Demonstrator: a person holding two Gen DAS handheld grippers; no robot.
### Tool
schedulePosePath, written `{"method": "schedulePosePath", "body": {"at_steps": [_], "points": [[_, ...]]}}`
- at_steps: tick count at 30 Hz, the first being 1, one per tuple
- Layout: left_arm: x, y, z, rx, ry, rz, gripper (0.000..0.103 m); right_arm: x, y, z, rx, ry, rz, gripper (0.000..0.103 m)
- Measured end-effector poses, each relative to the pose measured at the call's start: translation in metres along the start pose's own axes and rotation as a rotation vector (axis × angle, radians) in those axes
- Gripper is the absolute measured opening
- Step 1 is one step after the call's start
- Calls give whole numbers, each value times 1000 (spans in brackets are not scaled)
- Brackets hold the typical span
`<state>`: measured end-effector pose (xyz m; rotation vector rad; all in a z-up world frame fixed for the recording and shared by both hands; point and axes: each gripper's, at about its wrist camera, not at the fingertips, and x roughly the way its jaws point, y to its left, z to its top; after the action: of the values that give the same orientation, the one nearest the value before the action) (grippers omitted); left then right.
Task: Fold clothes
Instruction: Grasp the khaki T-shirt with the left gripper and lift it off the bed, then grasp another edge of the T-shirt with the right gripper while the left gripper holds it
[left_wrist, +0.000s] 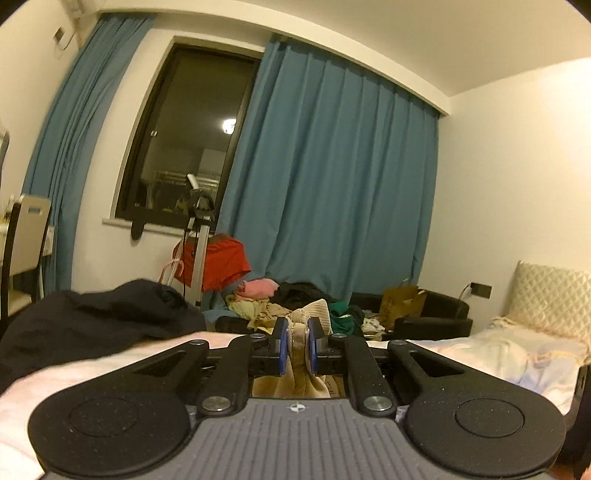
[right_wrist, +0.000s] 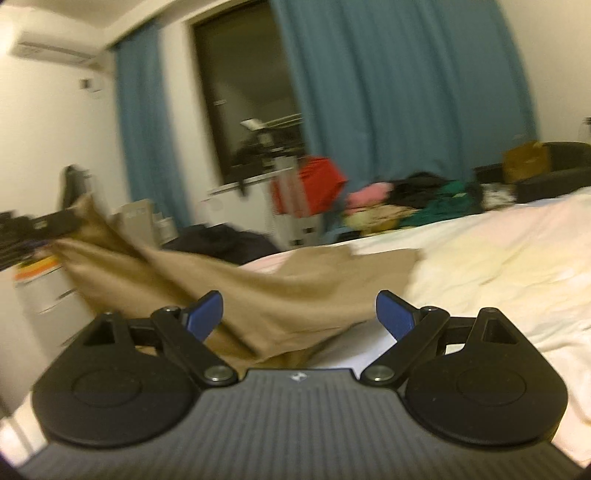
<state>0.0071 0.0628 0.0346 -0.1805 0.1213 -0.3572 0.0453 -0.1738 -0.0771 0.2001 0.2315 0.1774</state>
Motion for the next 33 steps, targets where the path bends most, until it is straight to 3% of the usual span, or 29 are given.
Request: {"method": "schedulePosePath", "body": {"at_steps": [4,10,15,19,22,24,26,27,28,30,32,33], "points": [[-14,14,-4,-65,20,-1,12,21,29,-9,-84,46,33,91],[-13,32,-9,-99,43,0,12,84,41,-18,-66,135,14,91],[3,36,-19,-102,95,-5,12,109,14,-21,55,115,-151,91],[16,25,-33,-66,148,-34,12,118,6,-34,-56,137,-331,91],[21,22,-40,-58,157,-19,12,127,-10,-47,5,255,-368,91],[21,25,-39,-85,157,-12,12,134,-21,-55,88,335,-322,91],[20,28,-36,-105,144,-3,12,131,-20,-58,78,342,-305,90],[20,29,-35,-111,139,0,12,129,-16,-57,53,327,-301,87],[19,30,-34,-115,134,3,12,124,-12,-55,32,299,-292,69],[18,32,-31,-122,130,7,12,111,-7,-45,24,230,-270,47],[20,32,-30,-125,139,9,12,97,-7,-34,29,154,-251,16],[21,31,-31,-123,146,14,12,90,-7,-28,32,115,-242,13]]}}
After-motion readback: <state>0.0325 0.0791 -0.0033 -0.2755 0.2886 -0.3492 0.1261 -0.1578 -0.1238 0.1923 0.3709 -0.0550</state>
